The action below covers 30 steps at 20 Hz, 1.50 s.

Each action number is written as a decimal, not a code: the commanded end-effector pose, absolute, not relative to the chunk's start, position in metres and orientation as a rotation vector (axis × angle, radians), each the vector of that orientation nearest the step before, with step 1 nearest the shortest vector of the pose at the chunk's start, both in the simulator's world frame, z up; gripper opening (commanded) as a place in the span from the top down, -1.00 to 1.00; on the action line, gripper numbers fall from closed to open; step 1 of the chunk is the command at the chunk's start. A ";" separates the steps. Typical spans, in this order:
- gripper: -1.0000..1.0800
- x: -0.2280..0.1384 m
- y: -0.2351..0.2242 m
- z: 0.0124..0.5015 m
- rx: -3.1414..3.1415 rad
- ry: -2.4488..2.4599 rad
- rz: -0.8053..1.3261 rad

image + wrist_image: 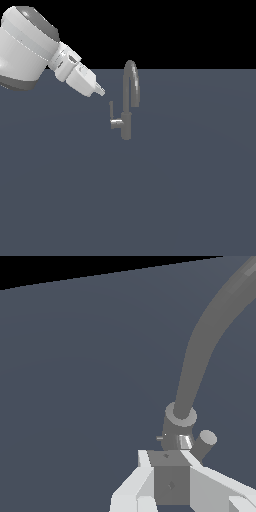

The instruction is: Turn on the faucet by rotating a designated handle.

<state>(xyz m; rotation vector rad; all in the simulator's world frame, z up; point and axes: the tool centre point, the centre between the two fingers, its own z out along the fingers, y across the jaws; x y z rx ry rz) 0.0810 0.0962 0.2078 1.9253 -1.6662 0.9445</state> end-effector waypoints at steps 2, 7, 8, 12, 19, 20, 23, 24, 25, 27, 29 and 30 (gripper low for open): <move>1.00 0.085 0.080 0.180 1.894 -1.709 0.919; 1.00 0.086 0.068 0.160 1.870 -1.739 0.899; 1.00 0.086 0.067 0.159 1.868 -1.742 0.898; 1.00 0.086 0.067 0.159 1.867 -1.742 0.897; 1.00 0.070 0.064 0.163 1.867 -1.741 0.897; 1.00 0.067 0.063 0.163 1.867 -1.741 0.897; 1.00 0.058 0.062 0.165 1.867 -1.742 0.897; 1.00 0.055 0.061 0.166 1.867 -1.742 0.897; 1.00 0.052 0.061 0.167 1.867 -1.742 0.897; 1.00 0.047 0.060 0.168 1.867 -1.742 0.897; 1.00 0.041 0.059 0.169 1.867 -1.742 0.897; 1.00 0.041 0.059 0.169 1.867 -1.742 0.897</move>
